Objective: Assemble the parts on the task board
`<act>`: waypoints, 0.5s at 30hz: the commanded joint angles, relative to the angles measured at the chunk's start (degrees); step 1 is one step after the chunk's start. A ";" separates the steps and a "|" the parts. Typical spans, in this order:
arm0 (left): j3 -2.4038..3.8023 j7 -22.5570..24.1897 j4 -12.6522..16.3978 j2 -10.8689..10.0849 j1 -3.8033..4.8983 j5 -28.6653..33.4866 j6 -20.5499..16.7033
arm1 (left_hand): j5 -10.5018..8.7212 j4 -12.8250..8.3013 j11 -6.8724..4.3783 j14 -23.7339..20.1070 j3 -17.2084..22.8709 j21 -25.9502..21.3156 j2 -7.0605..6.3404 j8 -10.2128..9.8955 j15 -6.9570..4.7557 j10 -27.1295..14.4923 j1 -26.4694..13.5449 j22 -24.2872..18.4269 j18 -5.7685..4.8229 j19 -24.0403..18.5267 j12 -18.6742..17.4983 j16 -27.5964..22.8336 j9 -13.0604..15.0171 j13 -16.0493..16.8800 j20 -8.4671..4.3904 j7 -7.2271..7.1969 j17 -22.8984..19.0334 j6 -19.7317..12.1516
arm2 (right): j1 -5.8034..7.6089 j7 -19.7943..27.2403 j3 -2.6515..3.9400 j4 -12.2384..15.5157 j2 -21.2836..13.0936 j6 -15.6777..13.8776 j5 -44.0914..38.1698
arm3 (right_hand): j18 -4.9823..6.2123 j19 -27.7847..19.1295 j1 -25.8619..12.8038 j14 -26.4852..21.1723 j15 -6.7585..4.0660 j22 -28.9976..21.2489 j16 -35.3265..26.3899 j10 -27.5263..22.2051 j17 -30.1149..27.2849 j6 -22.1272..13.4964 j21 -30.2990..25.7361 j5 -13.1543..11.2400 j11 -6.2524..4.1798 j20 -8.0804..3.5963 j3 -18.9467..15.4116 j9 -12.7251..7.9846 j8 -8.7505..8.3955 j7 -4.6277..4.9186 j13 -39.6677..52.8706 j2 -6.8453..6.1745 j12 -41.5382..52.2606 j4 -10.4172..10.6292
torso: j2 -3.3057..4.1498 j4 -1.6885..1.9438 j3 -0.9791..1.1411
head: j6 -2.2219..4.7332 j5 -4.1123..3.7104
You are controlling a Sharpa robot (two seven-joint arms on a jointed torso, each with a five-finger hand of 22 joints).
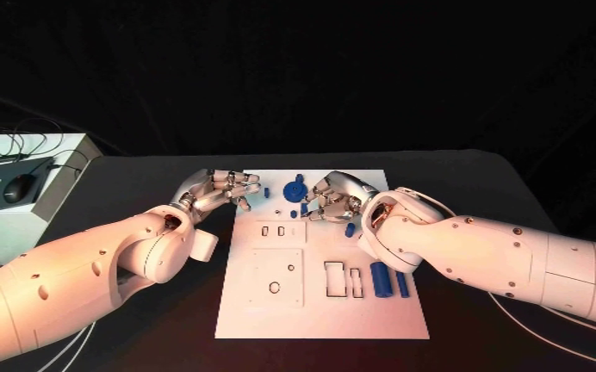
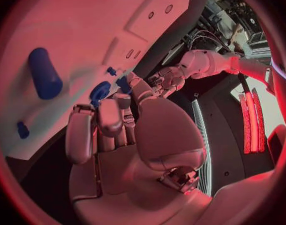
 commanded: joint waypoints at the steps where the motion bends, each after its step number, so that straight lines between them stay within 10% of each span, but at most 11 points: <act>1: 0.04 0.51 0.16 0.07 -0.05 -0.06 1.14 | -0.10 -0.01 0.01 -0.26 -0.11 0.15 0.34 0.14 -0.03 -0.58 -0.01 0.02 0.26 -0.39 -0.11 0.21 0.09 -0.08 -0.05 -0.07 -0.05 -0.25 | -0.23 -1.57 -0.16 0.28 0.57 1.44 -3.65 | -0.76 4.40 0.26 0.01 -0.04 11.74 -0.17 -0.34 -0.07 0.53 -0.34 -0.17 -0.14 -0.21 0.03 0.02 -0.32 0.98 0.06 0.12 -0.09 0.26 | 0.02 -0.08 0.00 | -0.12 0.11; 15: 0.04 0.45 0.18 0.00 -0.05 -0.06 1.09 | -0.10 -0.01 0.01 -0.26 -0.11 0.15 0.34 0.14 -0.03 -0.58 -0.01 0.02 0.26 -0.39 -0.11 0.21 0.09 -0.08 -0.05 -0.07 -0.05 -0.25 | -1.04 -1.49 -0.75 0.54 1.46 2.90 -6.21 | -0.76 4.42 0.33 0.02 -0.02 11.75 -0.13 -0.38 -0.07 0.37 -0.31 -0.12 -0.10 -0.18 0.03 -0.01 -0.41 1.04 0.03 -0.02 -0.03 0.33 | 0.02 -0.01 -0.02 | -0.72 0.39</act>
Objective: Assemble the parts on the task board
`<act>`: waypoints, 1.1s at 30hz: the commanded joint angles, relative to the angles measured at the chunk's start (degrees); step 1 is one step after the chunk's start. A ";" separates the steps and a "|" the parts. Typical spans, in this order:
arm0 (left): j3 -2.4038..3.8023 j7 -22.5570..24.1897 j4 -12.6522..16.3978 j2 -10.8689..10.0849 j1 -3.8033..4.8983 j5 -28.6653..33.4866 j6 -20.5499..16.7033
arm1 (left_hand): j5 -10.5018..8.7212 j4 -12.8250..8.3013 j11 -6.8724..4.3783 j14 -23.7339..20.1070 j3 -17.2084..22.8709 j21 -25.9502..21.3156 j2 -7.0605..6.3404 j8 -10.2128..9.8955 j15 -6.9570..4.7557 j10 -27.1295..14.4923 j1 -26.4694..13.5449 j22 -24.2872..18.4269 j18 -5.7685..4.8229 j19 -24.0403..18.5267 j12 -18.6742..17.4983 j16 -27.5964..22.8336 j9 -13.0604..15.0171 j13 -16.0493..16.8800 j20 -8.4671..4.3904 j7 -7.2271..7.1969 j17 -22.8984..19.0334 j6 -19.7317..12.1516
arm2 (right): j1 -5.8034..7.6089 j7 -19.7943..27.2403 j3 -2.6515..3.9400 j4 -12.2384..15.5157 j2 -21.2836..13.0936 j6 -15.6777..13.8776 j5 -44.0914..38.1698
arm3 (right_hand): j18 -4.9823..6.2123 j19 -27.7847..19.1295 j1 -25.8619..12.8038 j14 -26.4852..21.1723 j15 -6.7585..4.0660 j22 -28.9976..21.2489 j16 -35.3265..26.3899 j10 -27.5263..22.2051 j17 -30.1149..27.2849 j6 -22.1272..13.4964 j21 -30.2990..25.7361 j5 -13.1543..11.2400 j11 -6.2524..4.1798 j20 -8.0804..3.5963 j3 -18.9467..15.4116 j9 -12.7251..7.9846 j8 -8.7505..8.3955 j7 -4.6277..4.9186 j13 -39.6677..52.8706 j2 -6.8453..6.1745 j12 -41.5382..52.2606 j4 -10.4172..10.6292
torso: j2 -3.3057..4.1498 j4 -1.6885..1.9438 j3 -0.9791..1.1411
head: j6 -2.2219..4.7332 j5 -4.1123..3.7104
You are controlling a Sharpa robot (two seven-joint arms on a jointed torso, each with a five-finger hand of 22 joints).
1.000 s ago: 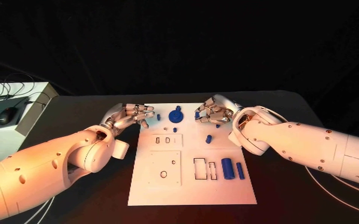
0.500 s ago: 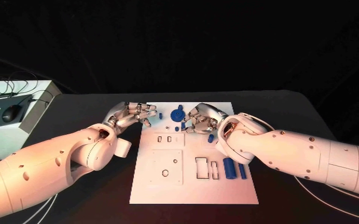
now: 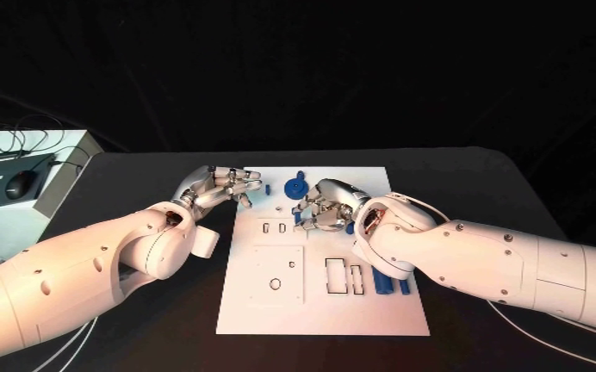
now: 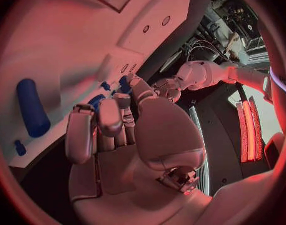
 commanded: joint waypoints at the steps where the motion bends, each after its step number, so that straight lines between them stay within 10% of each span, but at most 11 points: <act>1: 0.04 0.44 0.14 0.03 -0.05 -0.07 1.05 | -0.10 -0.01 0.01 -0.26 -0.10 0.15 0.34 0.14 -0.03 -0.58 -0.01 0.02 0.26 -0.39 -0.11 0.21 0.09 -0.08 -0.05 -0.07 -0.05 -0.25 | -0.08 -0.28 -0.11 0.10 0.03 1.54 -2.74 | -0.76 4.42 0.33 0.02 -0.02 11.76 -0.13 -0.27 -0.06 0.49 -0.31 -0.12 0.00 -0.18 0.03 -0.01 -0.18 0.78 0.04 -0.02 -0.03 0.33 | -0.04 0.01 -0.04 | -0.18 0.13; 33: 0.04 0.38 0.19 -0.09 -0.04 -0.07 1.04 | -0.11 -0.02 0.02 -0.42 -0.13 0.18 0.31 0.15 -0.02 -0.58 0.02 0.01 0.25 -0.48 -0.11 0.48 0.09 -0.09 -0.03 -0.05 -0.29 -0.23 | -0.45 -2.06 -0.65 -1.59 0.82 2.28 -8.82 | -0.82 4.45 0.40 0.01 -0.07 11.83 -0.02 -0.16 0.00 0.44 -0.06 -0.55 0.00 -0.20 -0.07 -0.01 -0.23 0.70 -0.01 -0.48 0.16 0.40 | -0.01 -0.01 -0.03 | -0.63 0.26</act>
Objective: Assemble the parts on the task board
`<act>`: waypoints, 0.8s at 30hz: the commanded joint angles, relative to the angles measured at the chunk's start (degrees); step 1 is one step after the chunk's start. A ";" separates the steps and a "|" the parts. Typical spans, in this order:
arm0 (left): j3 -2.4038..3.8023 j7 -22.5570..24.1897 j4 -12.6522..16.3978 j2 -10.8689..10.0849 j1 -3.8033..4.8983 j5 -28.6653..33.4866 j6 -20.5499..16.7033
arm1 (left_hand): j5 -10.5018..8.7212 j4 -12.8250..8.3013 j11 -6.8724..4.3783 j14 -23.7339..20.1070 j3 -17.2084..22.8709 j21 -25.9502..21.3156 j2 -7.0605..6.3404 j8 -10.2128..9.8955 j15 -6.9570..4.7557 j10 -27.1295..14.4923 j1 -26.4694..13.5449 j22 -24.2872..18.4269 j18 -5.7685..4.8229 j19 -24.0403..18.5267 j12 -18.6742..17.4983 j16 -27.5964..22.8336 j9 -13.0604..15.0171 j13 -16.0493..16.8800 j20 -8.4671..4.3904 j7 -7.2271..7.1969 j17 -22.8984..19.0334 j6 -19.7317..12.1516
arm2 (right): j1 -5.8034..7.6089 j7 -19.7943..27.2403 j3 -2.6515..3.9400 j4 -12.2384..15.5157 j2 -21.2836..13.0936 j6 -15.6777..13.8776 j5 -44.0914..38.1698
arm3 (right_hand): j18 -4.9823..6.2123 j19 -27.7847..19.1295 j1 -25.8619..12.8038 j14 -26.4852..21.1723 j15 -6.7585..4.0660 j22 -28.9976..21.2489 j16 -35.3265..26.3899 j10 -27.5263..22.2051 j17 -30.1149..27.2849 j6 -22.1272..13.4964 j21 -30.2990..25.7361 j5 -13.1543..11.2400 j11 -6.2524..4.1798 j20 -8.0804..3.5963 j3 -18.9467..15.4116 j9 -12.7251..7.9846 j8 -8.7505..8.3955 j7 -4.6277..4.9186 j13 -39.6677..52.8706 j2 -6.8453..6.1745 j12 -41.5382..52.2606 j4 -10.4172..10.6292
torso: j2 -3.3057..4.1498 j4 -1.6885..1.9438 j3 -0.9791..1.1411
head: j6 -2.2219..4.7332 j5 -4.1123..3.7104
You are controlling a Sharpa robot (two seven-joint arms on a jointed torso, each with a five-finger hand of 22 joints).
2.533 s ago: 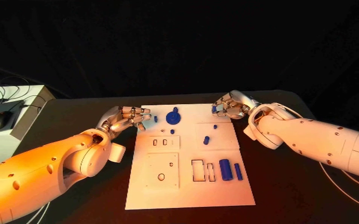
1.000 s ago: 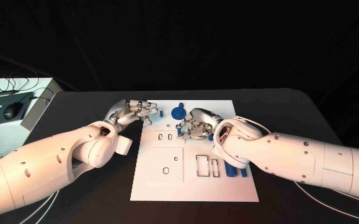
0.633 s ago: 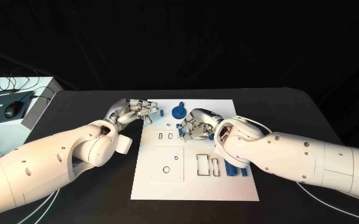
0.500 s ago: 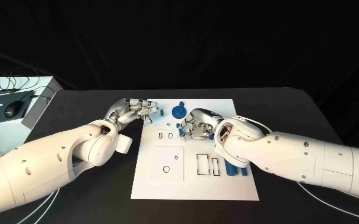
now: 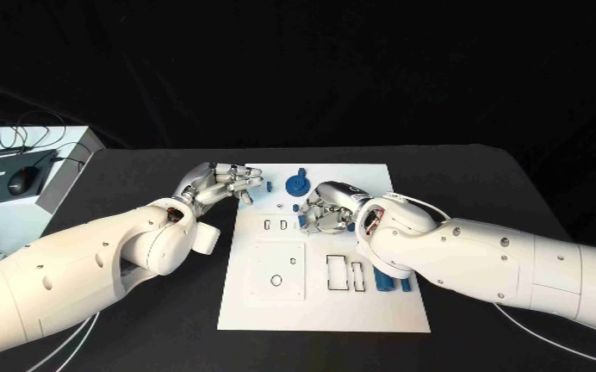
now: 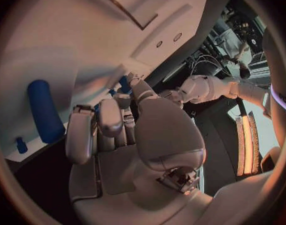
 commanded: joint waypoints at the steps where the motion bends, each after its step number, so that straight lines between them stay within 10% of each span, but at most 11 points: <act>1: 0.04 0.40 0.13 0.04 -0.04 -0.07 1.03 | -0.11 -0.02 -0.18 -0.42 -0.13 0.18 0.31 0.15 -0.02 -0.38 0.02 0.01 0.25 -0.47 -0.11 0.15 0.09 -0.09 -0.03 -0.05 -0.05 -0.23 | -0.13 -0.58 -0.01 -0.21 0.16 0.13 -1.85 | -0.81 4.45 0.17 0.01 -0.07 11.86 -0.02 -0.27 0.00 0.42 -0.06 -0.22 -0.11 -0.21 0.09 -0.01 -0.23 0.68 0.00 -0.25 0.16 0.25 | 0.00 0.02 0.00 | -0.04 -0.07; 24: 0.04 0.35 0.20 -0.02 -0.04 -0.07 1.00 | -0.11 -0.02 -0.18 -0.42 -0.13 0.18 0.31 0.15 -0.02 -0.38 0.02 0.01 0.25 -0.47 -0.11 0.15 0.09 -0.09 -0.03 -0.05 -0.05 -0.23 | -0.47 -1.50 -0.09 -0.64 0.62 -1.02 -3.55 | -0.79 4.45 -0.03 -0.01 -0.01 11.84 -0.01 -0.31 -0.05 0.27 -0.10 -0.27 -0.05 -0.16 -0.03 -0.01 -0.26 0.80 -0.18 -0.69 0.09 0.49 | -0.04 -0.03 0.04 | -0.20 -0.06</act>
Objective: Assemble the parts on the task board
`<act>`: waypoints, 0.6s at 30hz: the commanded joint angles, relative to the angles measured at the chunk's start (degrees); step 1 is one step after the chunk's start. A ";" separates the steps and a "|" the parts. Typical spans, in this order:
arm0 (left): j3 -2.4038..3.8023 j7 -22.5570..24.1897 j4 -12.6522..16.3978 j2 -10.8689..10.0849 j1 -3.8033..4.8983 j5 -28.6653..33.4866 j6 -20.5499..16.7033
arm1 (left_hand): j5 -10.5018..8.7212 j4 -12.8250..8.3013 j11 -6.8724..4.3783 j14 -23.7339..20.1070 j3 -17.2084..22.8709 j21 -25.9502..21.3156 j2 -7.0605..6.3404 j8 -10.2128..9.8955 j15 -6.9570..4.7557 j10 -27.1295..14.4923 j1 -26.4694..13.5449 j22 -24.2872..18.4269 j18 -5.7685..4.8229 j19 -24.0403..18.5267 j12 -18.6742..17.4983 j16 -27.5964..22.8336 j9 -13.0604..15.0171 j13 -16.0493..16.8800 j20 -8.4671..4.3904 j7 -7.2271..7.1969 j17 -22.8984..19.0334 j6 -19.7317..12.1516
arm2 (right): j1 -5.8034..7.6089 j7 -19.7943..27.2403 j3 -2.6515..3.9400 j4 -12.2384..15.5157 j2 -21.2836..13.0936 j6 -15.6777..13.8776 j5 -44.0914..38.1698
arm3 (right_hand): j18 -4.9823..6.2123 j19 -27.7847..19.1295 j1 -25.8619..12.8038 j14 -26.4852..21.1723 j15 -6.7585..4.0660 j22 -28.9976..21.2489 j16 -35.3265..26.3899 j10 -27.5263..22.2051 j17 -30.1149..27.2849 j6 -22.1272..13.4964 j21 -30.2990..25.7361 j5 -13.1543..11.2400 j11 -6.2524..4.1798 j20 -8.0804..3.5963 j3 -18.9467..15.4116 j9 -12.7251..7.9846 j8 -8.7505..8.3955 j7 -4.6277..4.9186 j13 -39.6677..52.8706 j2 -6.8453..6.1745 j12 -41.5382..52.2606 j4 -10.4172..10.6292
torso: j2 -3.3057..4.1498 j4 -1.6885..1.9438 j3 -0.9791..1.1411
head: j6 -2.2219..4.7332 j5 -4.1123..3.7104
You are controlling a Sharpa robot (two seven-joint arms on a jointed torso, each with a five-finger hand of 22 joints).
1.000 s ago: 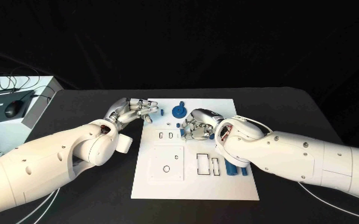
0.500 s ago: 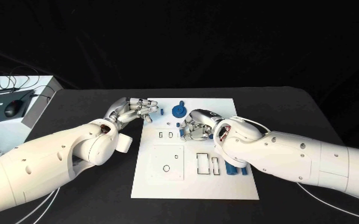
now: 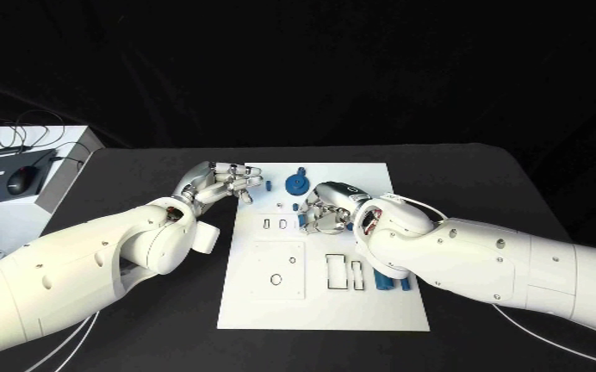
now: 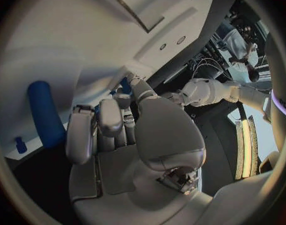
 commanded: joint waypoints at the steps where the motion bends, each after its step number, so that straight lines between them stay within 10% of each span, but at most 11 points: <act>1: 0.04 0.37 0.15 0.01 -0.04 -0.07 0.98 | -0.11 -0.02 -0.18 -0.42 -0.13 0.18 0.32 0.15 -0.02 -0.38 0.02 0.01 0.25 -0.47 -0.11 0.15 0.09 -0.09 -0.03 -0.05 -0.06 -0.23 | -0.08 -0.78 -0.03 -0.09 0.05 -0.68 -1.29 | -0.80 4.45 -0.02 0.00 -0.01 11.80 -0.01 -0.37 -0.04 0.08 -0.10 -0.27 -0.11 -0.16 -0.03 0.01 -0.26 0.60 -0.11 -0.69 0.09 0.48 | -0.03 0.01 0.00 | -0.03 -0.01; 18: 0.04 0.34 0.10 0.04 -0.04 -0.07 1.00 | -0.11 -0.04 -0.17 -0.54 -0.13 0.24 0.32 0.15 0.00 -0.39 0.05 0.01 0.24 -0.57 -0.11 0.33 0.09 -0.09 -0.01 -0.05 -0.30 -0.22 | -0.34 -1.29 -0.05 0.03 0.26 -2.19 -1.49 | -0.75 4.46 -0.71 -0.01 0.22 11.79 0.05 -0.42 -0.09 -0.49 -0.16 -2.71 0.12 0.02 -0.80 0.02 -0.28 0.88 -0.33 -1.82 0.01 1.77 | 0.02 0.01 0.00 | -0.19 0.03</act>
